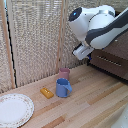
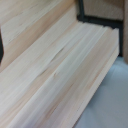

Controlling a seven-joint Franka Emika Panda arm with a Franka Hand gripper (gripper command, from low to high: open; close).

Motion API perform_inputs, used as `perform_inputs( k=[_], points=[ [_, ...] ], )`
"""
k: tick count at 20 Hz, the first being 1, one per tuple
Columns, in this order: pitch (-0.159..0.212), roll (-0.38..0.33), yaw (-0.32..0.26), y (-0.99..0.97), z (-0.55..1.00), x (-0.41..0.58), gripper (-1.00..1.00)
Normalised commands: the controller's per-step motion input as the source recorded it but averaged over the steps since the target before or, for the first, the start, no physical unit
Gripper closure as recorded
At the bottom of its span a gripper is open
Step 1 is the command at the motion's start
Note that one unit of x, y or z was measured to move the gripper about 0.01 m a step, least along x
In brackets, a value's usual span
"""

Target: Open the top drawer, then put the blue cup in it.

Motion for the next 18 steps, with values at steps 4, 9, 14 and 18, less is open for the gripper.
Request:
perform_inputs(
  k=[4, 9, 14, 18],
  points=[
    [0.000, 0.289, -0.283, 0.10, 0.17, 0.000, -1.00],
    [0.000, 0.279, -0.251, 0.17, 0.18, 0.066, -1.00],
    [0.011, 0.230, -0.089, 0.54, 0.18, 0.436, -1.00],
    [0.000, 0.205, -0.068, 0.59, 0.08, 0.472, -1.00]
  ],
)
